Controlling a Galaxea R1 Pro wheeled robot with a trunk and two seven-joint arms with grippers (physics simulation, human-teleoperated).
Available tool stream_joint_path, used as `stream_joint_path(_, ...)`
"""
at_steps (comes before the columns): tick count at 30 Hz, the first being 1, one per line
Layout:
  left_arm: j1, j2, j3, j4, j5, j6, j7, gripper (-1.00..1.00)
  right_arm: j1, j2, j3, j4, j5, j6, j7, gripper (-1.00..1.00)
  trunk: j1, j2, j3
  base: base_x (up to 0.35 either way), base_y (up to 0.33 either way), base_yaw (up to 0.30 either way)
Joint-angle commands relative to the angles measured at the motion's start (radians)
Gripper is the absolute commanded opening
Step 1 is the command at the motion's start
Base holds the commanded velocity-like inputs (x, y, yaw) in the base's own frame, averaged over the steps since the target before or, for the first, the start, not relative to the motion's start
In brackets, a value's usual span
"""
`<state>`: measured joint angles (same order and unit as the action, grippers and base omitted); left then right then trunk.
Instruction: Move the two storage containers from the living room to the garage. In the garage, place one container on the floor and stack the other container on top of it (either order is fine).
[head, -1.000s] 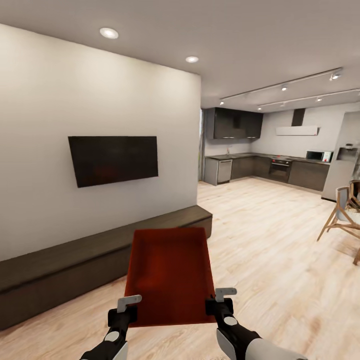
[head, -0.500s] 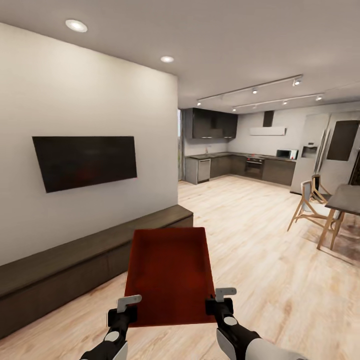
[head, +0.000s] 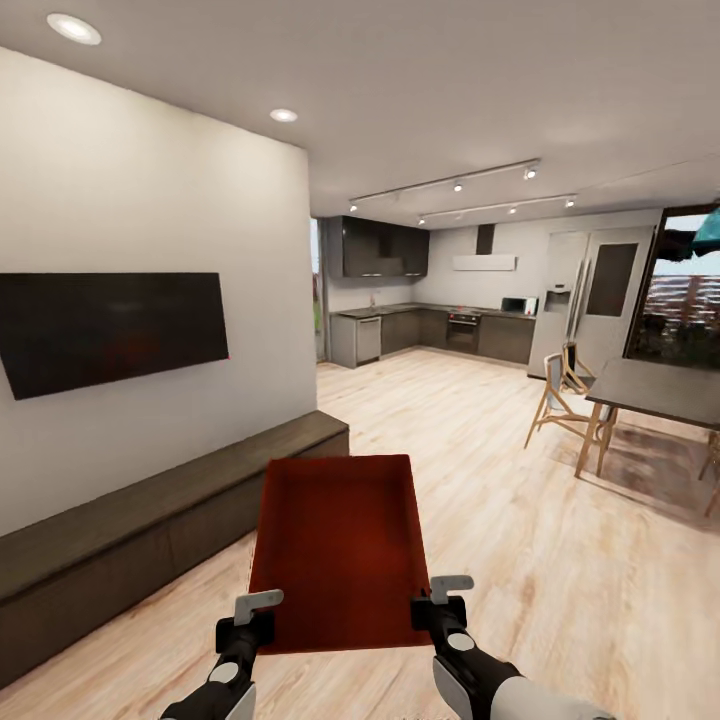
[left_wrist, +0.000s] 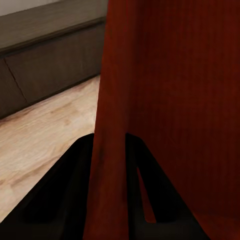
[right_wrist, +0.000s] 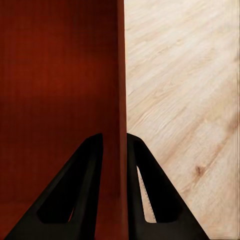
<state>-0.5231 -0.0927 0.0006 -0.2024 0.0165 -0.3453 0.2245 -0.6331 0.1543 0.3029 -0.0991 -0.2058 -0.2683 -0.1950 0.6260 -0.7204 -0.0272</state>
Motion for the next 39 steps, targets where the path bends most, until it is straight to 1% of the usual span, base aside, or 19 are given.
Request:
stream_joint_path(1, -0.001, -0.001, 0.03, -0.008, -0.018, 0.002, 0.002, -1.0, 0.0, 0.0, -0.006, 0.002, -0.014, -0.002, 0.003, -1.0, 0.0, -0.002, -0.002, 0.0, 0.0, -0.282)
stream_joint_path(39, -0.001, -0.001, 0.029, -0.008, -0.018, 0.002, 0.002, -1.0, -0.001, 0.0, -0.006, 0.002, -0.014, -0.002, 0.003, -1.0, 0.0, -0.002, -0.002, 0.0, 0.0, -0.282)
